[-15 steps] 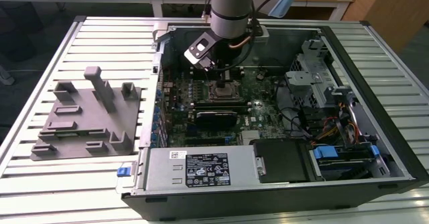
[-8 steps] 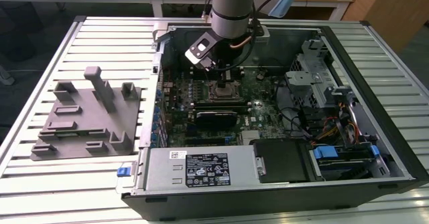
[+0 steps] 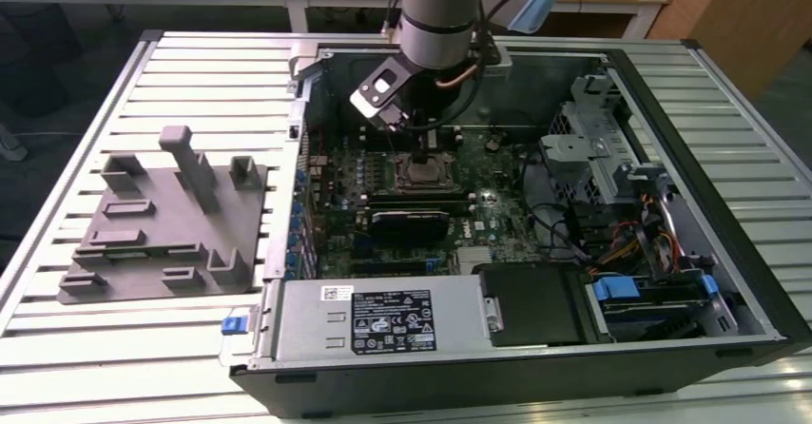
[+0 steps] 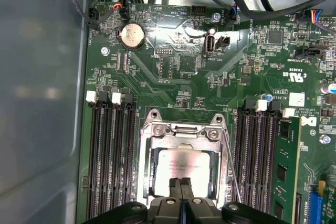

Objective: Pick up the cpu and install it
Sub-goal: 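Install the first cpu locking lever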

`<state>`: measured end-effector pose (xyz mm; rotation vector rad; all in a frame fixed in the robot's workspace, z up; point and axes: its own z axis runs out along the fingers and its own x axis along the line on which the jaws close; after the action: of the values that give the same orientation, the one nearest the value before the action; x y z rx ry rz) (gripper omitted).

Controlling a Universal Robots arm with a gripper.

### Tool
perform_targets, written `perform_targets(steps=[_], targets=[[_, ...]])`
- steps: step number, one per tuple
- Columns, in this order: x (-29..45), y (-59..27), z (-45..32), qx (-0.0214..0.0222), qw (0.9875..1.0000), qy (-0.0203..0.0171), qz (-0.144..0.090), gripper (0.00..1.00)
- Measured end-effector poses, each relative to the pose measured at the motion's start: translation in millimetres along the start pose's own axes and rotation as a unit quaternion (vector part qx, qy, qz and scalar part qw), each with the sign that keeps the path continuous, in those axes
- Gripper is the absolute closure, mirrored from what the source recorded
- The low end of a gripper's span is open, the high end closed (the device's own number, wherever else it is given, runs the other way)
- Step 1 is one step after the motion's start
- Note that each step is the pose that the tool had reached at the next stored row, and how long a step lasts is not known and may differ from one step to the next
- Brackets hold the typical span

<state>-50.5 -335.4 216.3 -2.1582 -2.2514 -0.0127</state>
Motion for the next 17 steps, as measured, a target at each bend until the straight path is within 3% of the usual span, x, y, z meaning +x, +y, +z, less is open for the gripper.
perform_targets(steps=[7,14,17], targets=[[0.3,-0.1,-12.3,0.0000,1.0000,-0.0003,0.000,0.89],[0.7,-0.3,-32.0,0.0001,1.0000,-0.0005,0.000,0.89],[0.7,-0.3,-33.4,0.0000,1.0000,-0.0003,0.000,0.89]])
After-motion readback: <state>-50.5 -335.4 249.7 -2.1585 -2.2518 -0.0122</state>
